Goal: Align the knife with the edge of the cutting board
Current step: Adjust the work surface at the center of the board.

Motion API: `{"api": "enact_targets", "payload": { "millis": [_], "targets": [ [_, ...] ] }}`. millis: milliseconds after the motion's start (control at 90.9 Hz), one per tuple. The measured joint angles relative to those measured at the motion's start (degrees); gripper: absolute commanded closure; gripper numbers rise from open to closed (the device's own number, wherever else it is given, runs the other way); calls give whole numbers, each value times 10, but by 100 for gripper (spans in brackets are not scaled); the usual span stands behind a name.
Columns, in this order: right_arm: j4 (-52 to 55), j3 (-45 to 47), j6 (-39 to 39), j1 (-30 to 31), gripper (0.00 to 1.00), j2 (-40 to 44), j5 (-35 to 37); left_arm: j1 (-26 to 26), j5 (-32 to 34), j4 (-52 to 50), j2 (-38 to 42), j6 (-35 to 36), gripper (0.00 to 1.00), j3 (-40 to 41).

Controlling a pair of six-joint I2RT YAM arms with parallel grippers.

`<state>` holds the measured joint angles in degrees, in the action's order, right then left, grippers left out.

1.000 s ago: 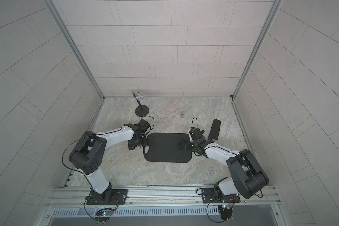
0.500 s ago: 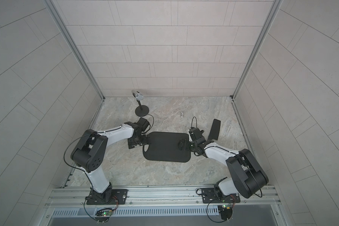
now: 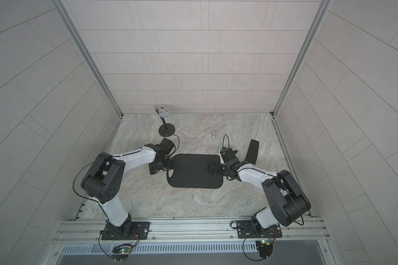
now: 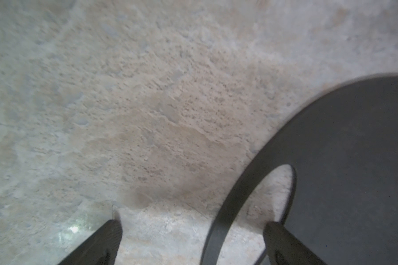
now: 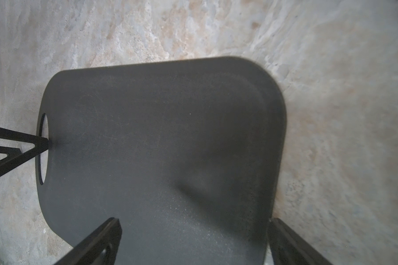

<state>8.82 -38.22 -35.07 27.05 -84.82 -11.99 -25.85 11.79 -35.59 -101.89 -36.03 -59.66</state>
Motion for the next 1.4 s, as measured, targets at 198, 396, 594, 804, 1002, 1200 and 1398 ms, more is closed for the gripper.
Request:
{"api": "enact_targets", "payload": {
  "millis": [198, 396, 594, 804, 1002, 1200, 1398],
  "targets": [
    [10, -21, 4, 0, 0, -18, 2, 2, 1, 3, 4, 0, 0, 5],
    [13, -26, 6, 0, 0, -22, 2, 2, 2, 7, 7, 0, 0, 8],
    [15, -27, 8, 0, 0, -23, 2, 2, 2, 9, 9, 1, 0, 10],
    [18, -31, 10, 0, 0, -26, 2, 2, 2, 17, 16, 1, 0, 19],
    [19, -39, 15, 0, 0, -34, 1, 2, 1, 25, 28, 1, 0, 33],
    [8, -43, 17, 0, 0, -42, -14, 2, -15, 26, 41, 1, 0, 43],
    [3, -44, 18, -1, 0, -45, -26, 2, -45, 19, 54, 0, 0, 50]
  ]
}}
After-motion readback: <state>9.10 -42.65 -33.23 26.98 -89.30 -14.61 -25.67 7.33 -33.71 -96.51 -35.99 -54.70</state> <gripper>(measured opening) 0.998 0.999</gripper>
